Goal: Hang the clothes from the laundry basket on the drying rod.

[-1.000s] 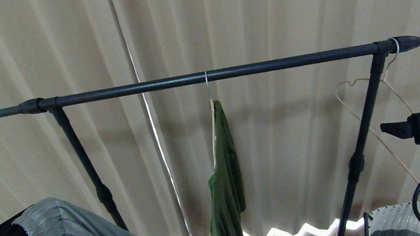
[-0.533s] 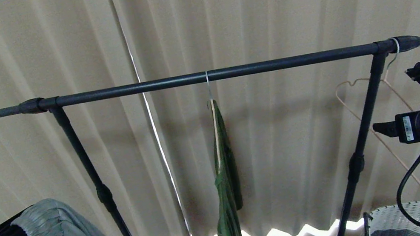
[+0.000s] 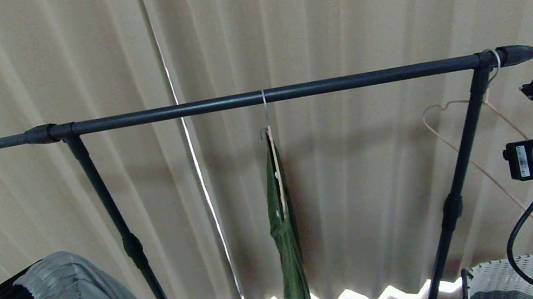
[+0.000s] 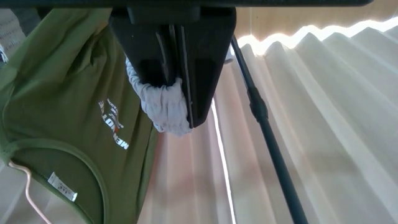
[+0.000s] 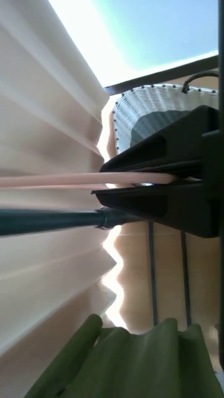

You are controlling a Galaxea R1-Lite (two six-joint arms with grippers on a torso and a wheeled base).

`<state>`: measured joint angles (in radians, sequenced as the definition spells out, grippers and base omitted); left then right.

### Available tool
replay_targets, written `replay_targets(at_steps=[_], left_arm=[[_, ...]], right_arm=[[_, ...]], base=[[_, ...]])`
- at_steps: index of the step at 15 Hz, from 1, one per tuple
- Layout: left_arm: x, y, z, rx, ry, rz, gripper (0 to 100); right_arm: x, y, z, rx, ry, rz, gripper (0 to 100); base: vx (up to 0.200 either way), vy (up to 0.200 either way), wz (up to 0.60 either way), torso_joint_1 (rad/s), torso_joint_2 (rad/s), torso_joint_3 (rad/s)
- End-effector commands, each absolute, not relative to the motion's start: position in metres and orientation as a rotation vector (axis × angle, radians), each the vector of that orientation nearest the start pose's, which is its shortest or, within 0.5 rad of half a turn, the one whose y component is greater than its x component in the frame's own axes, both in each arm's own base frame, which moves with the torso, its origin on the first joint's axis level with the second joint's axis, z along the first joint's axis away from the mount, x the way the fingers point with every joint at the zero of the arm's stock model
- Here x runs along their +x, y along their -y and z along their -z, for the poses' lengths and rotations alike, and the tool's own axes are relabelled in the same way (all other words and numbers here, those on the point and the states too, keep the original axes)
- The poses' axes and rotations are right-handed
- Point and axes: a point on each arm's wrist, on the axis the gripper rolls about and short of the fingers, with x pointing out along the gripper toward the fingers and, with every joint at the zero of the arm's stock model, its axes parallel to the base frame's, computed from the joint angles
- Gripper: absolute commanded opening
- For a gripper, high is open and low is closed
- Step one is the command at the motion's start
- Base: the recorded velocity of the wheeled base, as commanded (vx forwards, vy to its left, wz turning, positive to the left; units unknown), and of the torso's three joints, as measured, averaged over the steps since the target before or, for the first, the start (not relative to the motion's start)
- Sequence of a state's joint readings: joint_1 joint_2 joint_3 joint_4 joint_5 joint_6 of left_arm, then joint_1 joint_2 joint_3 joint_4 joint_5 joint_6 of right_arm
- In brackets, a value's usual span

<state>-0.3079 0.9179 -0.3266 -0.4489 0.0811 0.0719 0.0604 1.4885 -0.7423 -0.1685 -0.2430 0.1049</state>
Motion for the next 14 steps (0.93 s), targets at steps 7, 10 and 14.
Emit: replay_targets(at_steps=[7,10,14], left_arm=[[0.101,0.03,-0.186,0.114,-0.138,0.231,0],[0.101,0.03,-0.186,0.13,-0.135,0.231,0],[0.101,0.029,-0.187,0.142,-0.129,0.225,0]], right_arm=[[0.205,0.001,-0.213,0.01,-0.409,0.267,0],[0.185,0.001,-0.212,-0.029,-0.398,0.257,0],[0.174,0.001,-0.21,-0.038,-0.39,0.255,0]], base=[[0.0,0.0,0.0,0.0,0.0,0.0],[0.0,0.0,0.0,0.0,0.0,0.0],[-0.1,0.0,0.0,0.002,0.0,0.002]])
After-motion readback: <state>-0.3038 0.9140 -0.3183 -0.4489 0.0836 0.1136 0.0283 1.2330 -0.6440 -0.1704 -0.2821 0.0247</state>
